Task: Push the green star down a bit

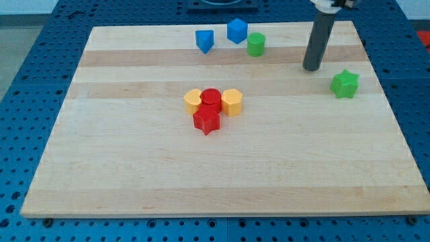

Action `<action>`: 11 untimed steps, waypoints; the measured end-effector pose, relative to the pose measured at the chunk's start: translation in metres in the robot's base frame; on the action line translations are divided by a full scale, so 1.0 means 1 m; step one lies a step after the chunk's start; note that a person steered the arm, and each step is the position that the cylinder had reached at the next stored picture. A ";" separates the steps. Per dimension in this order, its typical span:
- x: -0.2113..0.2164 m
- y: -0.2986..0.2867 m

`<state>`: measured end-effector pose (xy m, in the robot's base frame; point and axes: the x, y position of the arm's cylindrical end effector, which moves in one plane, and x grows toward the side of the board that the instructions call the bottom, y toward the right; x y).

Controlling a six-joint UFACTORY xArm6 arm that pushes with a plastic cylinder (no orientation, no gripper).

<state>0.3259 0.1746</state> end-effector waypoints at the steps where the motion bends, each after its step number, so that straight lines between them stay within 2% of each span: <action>1: -0.017 0.004; 2: -0.023 0.054; 5: -0.023 0.070; 7: 0.026 0.069; 8: 0.077 0.069; 9: 0.096 0.065; 10: 0.137 0.065; 11: 0.141 0.065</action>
